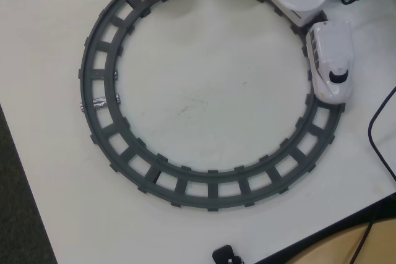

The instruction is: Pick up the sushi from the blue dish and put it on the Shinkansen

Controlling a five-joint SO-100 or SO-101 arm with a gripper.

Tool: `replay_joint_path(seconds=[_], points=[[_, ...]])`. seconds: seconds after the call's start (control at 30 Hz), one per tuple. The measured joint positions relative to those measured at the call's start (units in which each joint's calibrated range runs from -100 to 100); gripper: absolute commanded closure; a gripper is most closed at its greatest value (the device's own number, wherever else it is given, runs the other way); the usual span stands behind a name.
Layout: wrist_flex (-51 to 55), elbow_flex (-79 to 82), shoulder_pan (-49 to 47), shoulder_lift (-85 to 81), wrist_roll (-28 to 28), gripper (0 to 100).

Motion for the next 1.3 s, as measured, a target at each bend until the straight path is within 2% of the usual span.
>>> replay_joint_path(seconds=[0.13, 0.3, 0.63, 1.17, 1.3], points=[[6.7, 2.0, 0.1, -8.8, -0.3, 98], [16.6, 12.5, -1.1, -27.4, -0.3, 98], [18.5, 42.9, -11.3, -65.1, -0.3, 98], [18.6, 46.2, -30.9, -67.0, -2.5, 98], [16.4, 46.2, -31.0, -61.9, -2.5, 98]])
